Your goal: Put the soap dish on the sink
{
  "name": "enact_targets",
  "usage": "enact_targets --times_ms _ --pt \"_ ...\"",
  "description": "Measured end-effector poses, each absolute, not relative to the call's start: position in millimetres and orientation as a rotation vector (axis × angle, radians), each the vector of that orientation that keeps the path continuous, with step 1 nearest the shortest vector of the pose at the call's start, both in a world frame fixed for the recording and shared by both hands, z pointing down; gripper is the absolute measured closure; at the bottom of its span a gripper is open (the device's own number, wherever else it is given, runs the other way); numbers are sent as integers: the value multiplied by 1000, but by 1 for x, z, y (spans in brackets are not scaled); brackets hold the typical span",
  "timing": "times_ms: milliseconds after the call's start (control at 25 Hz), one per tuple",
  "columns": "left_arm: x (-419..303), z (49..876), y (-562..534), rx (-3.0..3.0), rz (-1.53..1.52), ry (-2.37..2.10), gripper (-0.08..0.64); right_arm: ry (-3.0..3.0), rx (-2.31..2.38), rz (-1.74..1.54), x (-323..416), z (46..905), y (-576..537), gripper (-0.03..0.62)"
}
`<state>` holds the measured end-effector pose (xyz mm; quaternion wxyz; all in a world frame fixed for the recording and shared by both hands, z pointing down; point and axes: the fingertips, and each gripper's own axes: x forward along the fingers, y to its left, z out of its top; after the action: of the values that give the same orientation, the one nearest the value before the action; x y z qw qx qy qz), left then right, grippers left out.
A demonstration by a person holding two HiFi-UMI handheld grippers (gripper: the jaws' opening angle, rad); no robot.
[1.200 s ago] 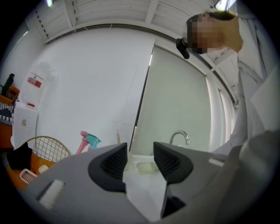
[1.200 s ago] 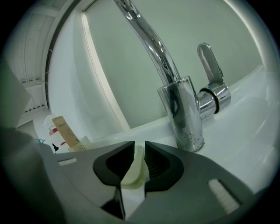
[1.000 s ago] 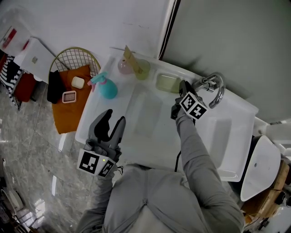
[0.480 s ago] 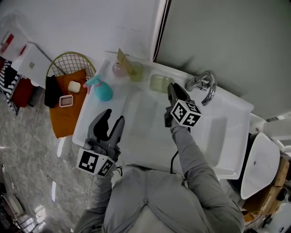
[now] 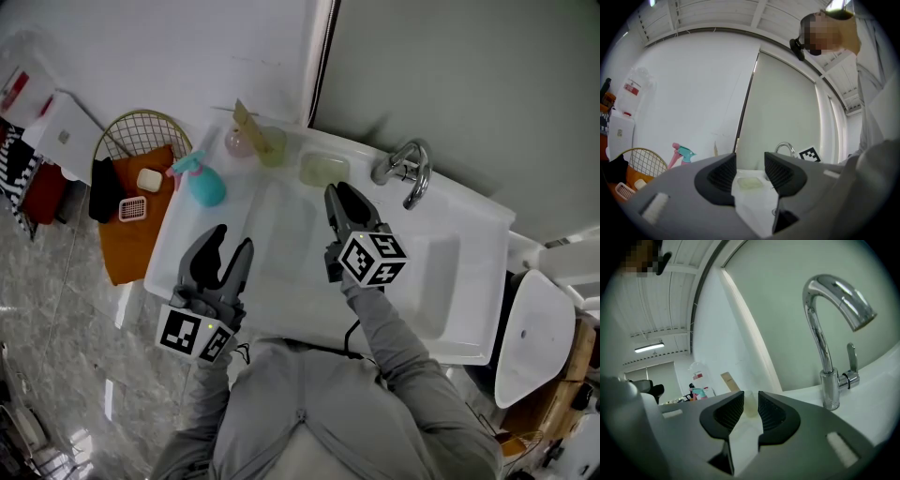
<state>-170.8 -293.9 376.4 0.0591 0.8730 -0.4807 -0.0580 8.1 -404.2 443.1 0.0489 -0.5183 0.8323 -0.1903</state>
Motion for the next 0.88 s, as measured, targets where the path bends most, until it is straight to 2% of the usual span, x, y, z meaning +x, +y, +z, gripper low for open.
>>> enact_targets --times_ms 880 --pt "-133 369 -265 2677 -198 -1426 359 2688 -1496 -231 18 398 -286 515"
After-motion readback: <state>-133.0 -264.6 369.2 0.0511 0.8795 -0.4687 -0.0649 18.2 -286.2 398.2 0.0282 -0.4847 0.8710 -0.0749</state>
